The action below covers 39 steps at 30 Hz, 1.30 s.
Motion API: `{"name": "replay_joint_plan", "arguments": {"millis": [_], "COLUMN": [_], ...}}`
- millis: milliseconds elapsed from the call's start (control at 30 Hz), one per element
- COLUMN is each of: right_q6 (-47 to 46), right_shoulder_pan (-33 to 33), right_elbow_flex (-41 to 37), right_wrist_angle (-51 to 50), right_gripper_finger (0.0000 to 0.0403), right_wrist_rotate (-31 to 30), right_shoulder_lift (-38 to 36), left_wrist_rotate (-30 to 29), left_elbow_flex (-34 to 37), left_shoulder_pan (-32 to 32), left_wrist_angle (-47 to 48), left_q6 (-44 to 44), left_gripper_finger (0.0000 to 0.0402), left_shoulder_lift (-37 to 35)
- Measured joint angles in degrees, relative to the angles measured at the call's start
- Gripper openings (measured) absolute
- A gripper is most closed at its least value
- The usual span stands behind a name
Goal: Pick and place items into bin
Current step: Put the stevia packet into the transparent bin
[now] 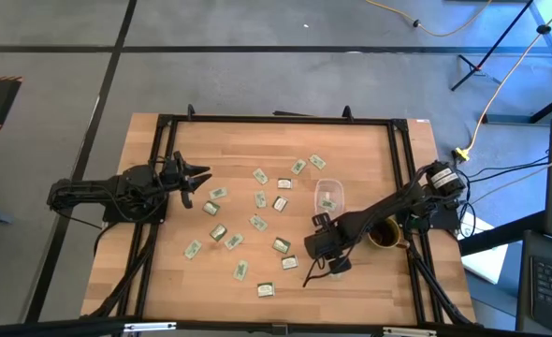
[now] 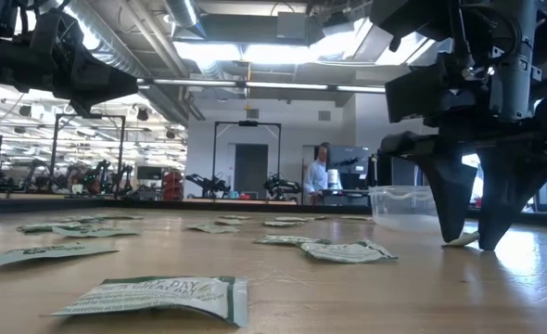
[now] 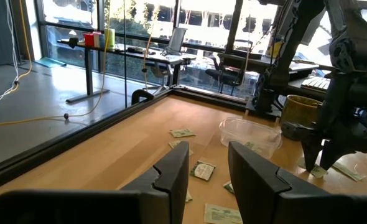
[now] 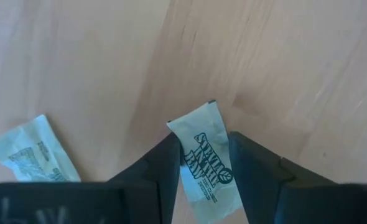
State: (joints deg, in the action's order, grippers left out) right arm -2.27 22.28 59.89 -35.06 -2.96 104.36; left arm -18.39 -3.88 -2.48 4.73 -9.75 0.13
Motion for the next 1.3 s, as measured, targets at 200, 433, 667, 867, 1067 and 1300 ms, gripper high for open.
{"name": "replay_joint_plan", "arguments": {"millis": [200,433,667,867,1067,1300], "right_q6": [1.1,1.0,1.0,1.2,1.8,2.5], "right_shoulder_pan": [-0.1,-0.1,-0.1,-0.1,-0.4,-0.4], "right_elbow_flex": [0.2,0.3,0.5,5.7,10.9,7.4], "right_wrist_angle": [-0.6,-1.0,-1.7,-10.1,-19.1,-10.8], "right_gripper_finger": [0.0139,0.0139,0.0139,0.0139,0.0139,0.0139], "right_wrist_rotate": [-0.4,-0.4,-0.4,-1.3,-6.4,-2.5], "right_shoulder_lift": [0.0,0.0,-0.1,-0.1,-0.2,-0.3], "left_wrist_rotate": [0.0,0.0,0.0,0.0,0.0,0.0], "left_elbow_flex": [0.0,0.0,0.0,0.0,0.0,0.0], "left_shoulder_pan": [0.0,0.0,0.0,0.0,0.0,0.0], "left_wrist_angle": [0.0,0.0,0.0,0.0,0.0,0.0], "left_q6": [0.0,0.0,0.0,0.0,0.0,0.0], "left_gripper_finger": [0.0106,0.0106,0.0106,0.0106,0.0106,0.0106], "left_shoulder_lift": [0.0,0.0,0.0,0.0,0.0,0.0]}}
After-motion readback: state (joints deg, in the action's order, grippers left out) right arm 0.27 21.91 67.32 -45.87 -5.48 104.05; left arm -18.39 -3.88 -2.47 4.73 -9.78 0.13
